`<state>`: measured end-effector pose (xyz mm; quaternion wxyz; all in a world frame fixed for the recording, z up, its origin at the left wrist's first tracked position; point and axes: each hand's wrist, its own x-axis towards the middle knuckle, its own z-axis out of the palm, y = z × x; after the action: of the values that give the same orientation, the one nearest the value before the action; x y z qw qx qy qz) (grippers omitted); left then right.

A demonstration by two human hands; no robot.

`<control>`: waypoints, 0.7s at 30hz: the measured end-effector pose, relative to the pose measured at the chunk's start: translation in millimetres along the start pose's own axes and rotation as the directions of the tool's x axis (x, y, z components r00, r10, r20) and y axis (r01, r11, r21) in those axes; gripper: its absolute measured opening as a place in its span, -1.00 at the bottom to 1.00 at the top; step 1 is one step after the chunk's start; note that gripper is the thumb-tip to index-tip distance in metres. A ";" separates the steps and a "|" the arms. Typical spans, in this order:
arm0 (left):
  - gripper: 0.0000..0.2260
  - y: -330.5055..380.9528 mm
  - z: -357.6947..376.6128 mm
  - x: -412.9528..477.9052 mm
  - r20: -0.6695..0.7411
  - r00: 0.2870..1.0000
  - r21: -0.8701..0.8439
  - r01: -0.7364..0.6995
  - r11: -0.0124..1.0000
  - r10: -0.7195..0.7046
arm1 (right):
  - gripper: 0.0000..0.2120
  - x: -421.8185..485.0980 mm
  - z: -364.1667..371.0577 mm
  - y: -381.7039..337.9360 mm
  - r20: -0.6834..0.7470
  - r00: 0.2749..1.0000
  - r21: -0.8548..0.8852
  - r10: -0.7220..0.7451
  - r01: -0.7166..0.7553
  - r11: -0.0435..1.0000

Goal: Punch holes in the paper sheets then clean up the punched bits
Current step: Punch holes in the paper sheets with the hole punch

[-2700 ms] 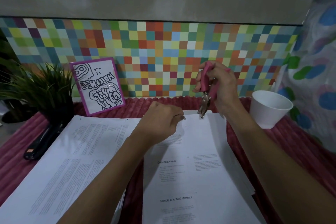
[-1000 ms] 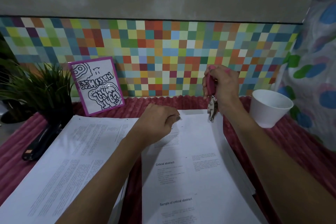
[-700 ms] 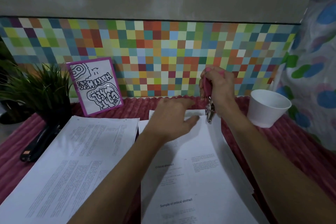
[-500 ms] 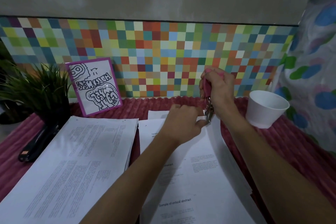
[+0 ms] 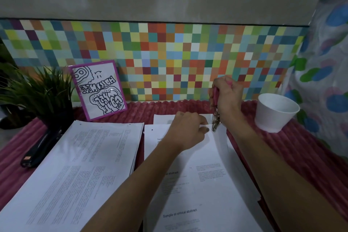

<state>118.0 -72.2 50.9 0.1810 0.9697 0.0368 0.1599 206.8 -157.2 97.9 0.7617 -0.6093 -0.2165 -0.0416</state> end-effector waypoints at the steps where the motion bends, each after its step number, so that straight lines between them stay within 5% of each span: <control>1: -0.79 0.3 0.9 -1.1 -0.001 1.000 -0.004 0.000 1.000 0.000 | -0.77 -0.7 -0.3 0.1 -0.002 1.000 0.001 0.008 -0.008 1.000; 13: -0.77 1.6 -3.9 -1.2 -0.111 0.993 -0.060 -0.045 0.997 0.038 | -0.78 9.0 -4.6 -10.1 0.182 0.966 0.127 0.185 -0.210 0.970; 21: -0.76 3.1 -7.7 -2.3 -0.166 0.986 -0.008 -0.028 1.000 0.026 | -0.68 5.0 2.4 -13.2 0.173 0.972 0.173 0.160 -0.190 0.966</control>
<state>113.4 -72.8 58.1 0.1799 0.9526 0.0379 0.2425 206.3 -157.2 112.1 0.7970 -0.5527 -0.2243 0.0949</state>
